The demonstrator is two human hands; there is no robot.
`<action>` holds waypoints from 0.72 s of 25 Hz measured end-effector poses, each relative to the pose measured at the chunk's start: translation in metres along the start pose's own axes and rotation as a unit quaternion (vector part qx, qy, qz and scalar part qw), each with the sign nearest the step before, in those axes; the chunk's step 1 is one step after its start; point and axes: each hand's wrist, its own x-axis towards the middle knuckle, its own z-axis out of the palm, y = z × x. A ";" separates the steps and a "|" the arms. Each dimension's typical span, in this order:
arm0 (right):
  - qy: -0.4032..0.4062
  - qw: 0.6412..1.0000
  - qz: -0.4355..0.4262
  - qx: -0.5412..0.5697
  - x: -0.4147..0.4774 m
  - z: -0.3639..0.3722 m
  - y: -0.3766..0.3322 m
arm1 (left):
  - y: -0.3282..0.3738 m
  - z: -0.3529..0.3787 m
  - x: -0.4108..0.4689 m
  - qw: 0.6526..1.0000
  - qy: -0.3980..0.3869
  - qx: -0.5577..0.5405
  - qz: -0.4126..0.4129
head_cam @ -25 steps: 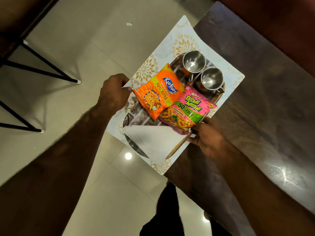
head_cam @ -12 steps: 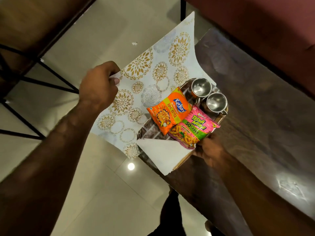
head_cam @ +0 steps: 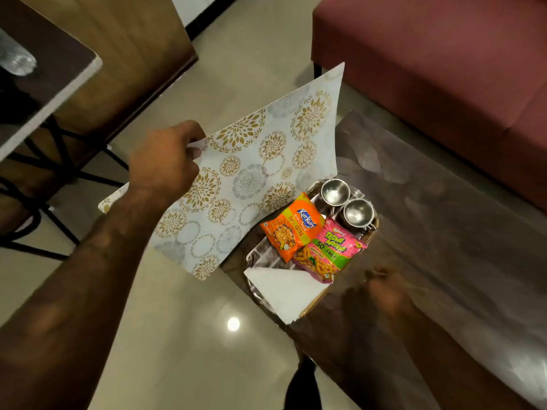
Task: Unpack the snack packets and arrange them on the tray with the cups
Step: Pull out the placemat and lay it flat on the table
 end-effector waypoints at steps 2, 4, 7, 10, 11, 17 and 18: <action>0.056 0.992 -0.096 -0.065 -0.016 -0.025 -0.015 | 0.008 -0.022 0.002 1.000 0.004 0.010 0.003; 0.083 0.976 -0.185 -0.075 -0.033 -0.044 -0.039 | 0.018 -0.044 0.001 1.000 0.004 0.026 0.009; 0.120 0.951 -0.277 -0.072 -0.058 -0.068 -0.090 | 0.031 -0.078 0.000 0.999 -0.003 0.039 0.030; 0.110 0.938 -0.328 0.008 -0.086 -0.095 -0.142 | 0.037 -0.121 0.003 0.998 -0.027 0.012 0.059; 0.096 0.937 -0.335 0.030 -0.097 -0.104 -0.156 | 0.037 -0.136 0.005 0.997 -0.037 0.001 0.069; -0.009 0.930 -0.356 0.089 -0.145 -0.163 -0.184 | 0.042 -0.184 0.016 0.970 -0.149 -0.140 0.132; -0.050 0.929 -0.353 0.101 -0.150 -0.172 -0.180 | 0.046 -0.183 0.016 0.958 -0.177 -0.179 0.135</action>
